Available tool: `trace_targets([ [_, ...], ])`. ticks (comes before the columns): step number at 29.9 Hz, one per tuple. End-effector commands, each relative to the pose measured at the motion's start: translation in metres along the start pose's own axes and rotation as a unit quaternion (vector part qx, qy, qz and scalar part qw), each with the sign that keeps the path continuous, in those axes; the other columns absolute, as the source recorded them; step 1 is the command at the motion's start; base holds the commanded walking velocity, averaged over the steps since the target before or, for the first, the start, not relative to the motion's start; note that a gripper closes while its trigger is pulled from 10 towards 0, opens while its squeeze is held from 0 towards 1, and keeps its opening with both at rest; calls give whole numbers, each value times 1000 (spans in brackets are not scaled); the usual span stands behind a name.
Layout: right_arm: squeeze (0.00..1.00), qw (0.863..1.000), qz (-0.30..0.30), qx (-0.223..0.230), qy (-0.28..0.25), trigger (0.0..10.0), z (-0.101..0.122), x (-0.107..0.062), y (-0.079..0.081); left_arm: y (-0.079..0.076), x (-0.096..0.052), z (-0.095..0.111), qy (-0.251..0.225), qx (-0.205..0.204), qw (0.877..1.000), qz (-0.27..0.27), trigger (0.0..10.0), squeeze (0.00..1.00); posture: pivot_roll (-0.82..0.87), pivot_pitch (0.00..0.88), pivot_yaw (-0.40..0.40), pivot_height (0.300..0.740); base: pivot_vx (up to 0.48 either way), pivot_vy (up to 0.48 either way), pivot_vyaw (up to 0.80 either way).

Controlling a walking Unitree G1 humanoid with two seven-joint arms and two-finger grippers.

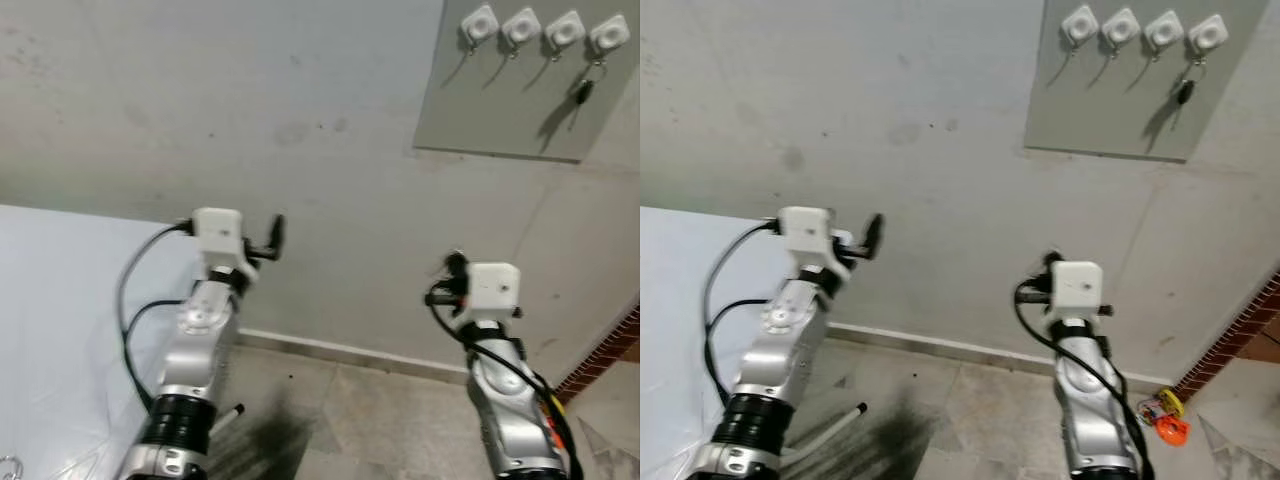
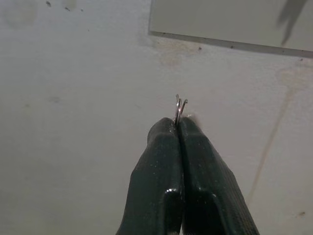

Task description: Hang keys on a hook

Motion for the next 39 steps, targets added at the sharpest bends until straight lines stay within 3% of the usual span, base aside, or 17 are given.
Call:
trace_targets([
  [1,0,1000,0,6,-13,10000,10,1,5,8,0,0,2,12,1000,5,10000,0,-60,0,52,740,0,0,0],
  [13,0,1000,20,4,-12,10000,10,1,10,12,-7,-5,8,0,1000,12,10000,0,-23,0,18,740,0,0,0],
  [39,0,999,35,5,-13,10000,12,1,14,12,-11,-8,13,-17,1000,17,10000,0,-18,0,5,740,0,-305,0],
])
Point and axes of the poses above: a point about 5 cm out from each wrist's last joint towards the gripper, its own x axis pointing out of the wrist towards the gripper, its own z axis along the axis of the wrist's last joint, y = z × x, the point moved 4 cm from there along x, pointing out of the wrist towards the gripper, and after that the axes turned 2 degrees about -x, right-handed, at the moved point
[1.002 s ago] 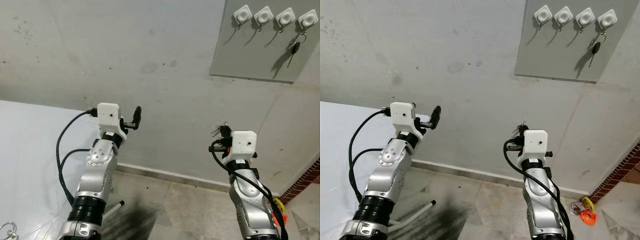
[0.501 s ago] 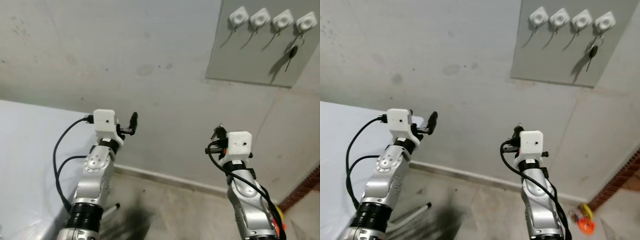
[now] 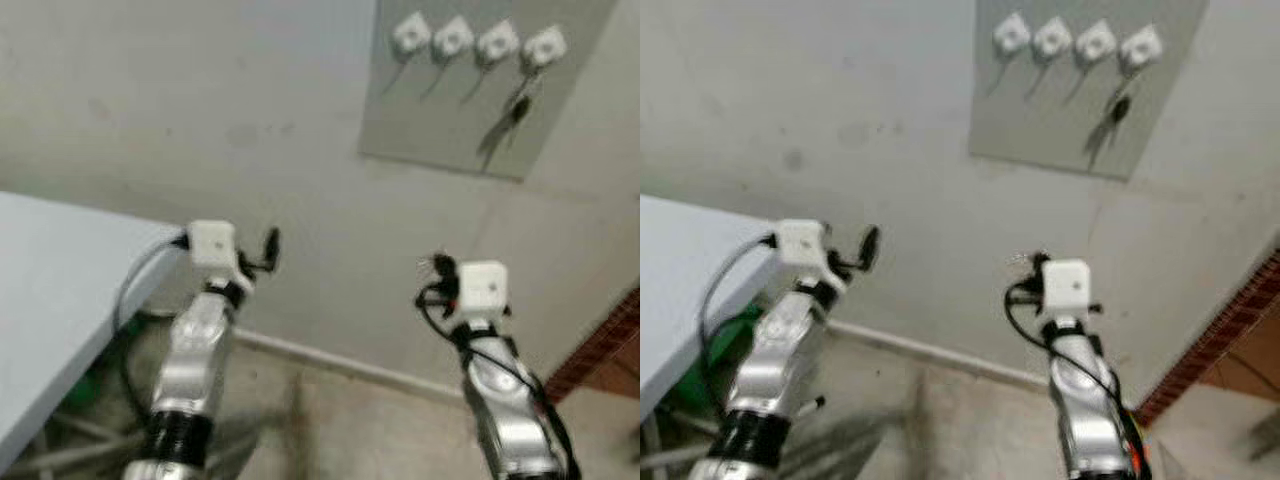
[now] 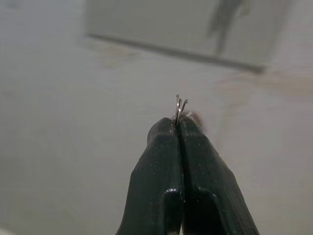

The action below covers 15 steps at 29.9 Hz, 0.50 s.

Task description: Hang keys on a hook

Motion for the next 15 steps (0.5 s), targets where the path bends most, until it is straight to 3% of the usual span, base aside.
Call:
trace_targets([
  [1,0,1000,12,11,-15,10000,9,2,9,10,-1,4,-3,4,1000,14,10000,0,-20,0,5,740,0,-307,0],
  [5,0,1000,12,10,-14,10000,9,2,9,10,-1,3,-2,4,1000,14,10000,0,-22,0,5,740,0,-304,0],
  [8,0,1000,12,10,-13,10000,9,1,9,10,-1,2,2,-2,1000,20,10000,0,-22,0,3,740,0,0,0],
  [9,0,1000,12,10,-12,10000,9,1,9,11,0,0,4,-21,999,29,10000,0,-22,0,3,740,0,0,0],
  [15,0,1000,11,11,-9,10000,8,0,8,8,0,-2,13,-19,999,26,10000,0,-23,0,1,740,0,0,0],
])
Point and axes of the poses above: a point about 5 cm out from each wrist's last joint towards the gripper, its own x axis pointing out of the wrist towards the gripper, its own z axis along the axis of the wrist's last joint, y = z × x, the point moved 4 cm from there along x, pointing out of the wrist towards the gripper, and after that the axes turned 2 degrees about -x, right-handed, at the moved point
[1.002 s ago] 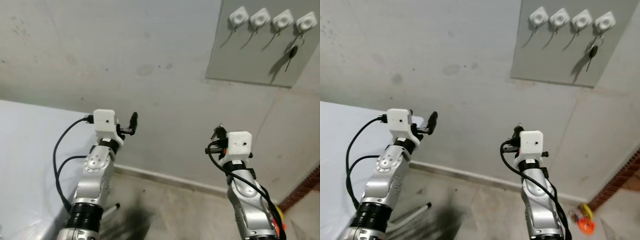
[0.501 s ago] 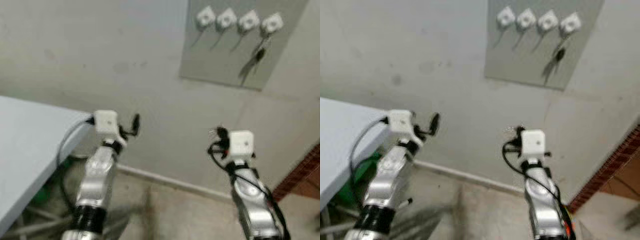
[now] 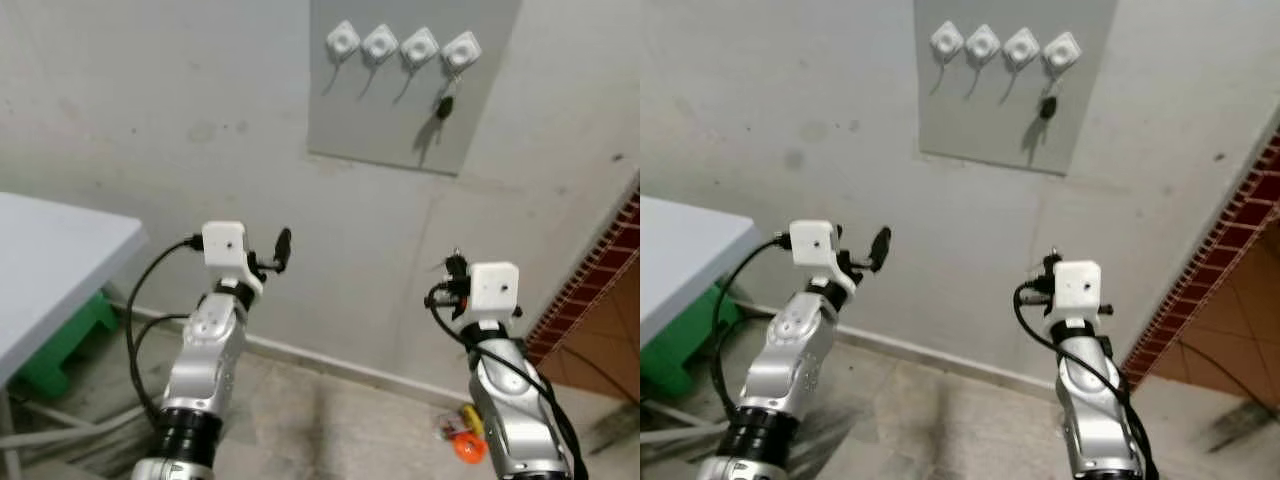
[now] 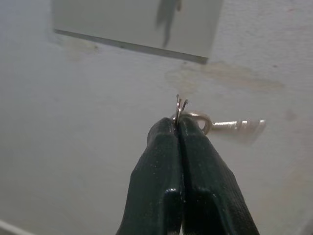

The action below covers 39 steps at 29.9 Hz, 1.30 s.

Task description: Hang keys on a hook

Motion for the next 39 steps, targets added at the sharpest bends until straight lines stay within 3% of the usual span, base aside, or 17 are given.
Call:
trace_targets([
  [1,0,1000,8,10,-8,10000,7,2,6,6,0,4,1,-2,1000,9,10000,0,-24,0,1,740,0,0,0],
  [13,0,1000,6,10,-5,10000,7,0,5,10,-1,1,13,8,1000,9,10000,0,-27,0,-1,740,85,0,0],
  [39,0,1000,12,15,-4,10000,8,1,11,10,-2,2,16,17,1000,6,10000,0,-17,0,-2,740,343,0,0],
])
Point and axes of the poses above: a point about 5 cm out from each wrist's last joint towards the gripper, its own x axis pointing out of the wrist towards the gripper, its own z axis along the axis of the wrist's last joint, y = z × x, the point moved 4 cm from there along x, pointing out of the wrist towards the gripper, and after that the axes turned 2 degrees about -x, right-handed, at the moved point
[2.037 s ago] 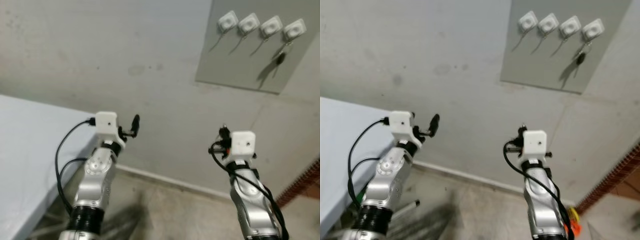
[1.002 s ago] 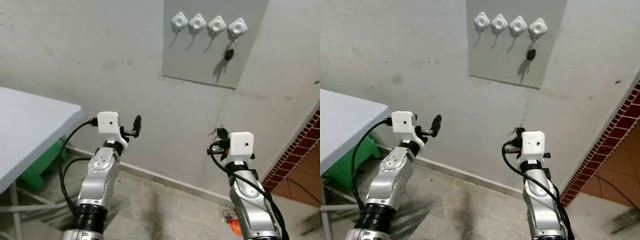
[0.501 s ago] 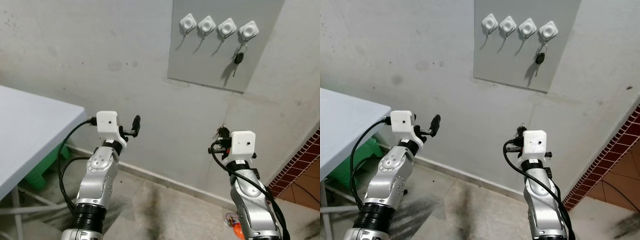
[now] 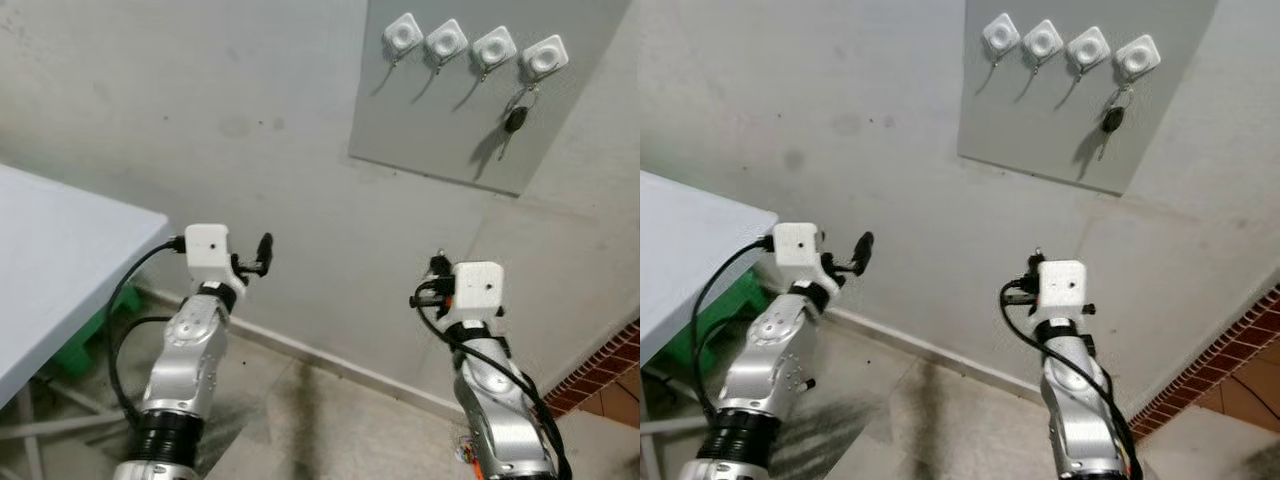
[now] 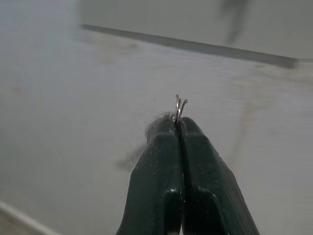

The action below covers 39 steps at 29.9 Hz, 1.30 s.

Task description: Hang keys on a hook

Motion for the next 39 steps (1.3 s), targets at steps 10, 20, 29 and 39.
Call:
trace_targets([
  [10,0,1000,0,1,-8,10000,5,1,-1,-5,-1,2,-1,8,1000,-10,10000,0,-16,0,-2,740,380,0,0],
  [20,0,1000,5,0,-5,10000,4,0,1,-11,-3,3,-10,23,1000,-16,10000,0,-11,0,-2,740,160,0,0],
  [29,0,1000,15,-10,-8,10000,7,1,-1,-29,2,19,-31,51,996,-73,10000,0,-6,0,-15,740,0,0,0],
  [39,0,992,102,-21,-67,10000,46,20,15,-70,3,49,-75,82,976,-187,10000,0,-16,0,-17,740,0,0,0],
])
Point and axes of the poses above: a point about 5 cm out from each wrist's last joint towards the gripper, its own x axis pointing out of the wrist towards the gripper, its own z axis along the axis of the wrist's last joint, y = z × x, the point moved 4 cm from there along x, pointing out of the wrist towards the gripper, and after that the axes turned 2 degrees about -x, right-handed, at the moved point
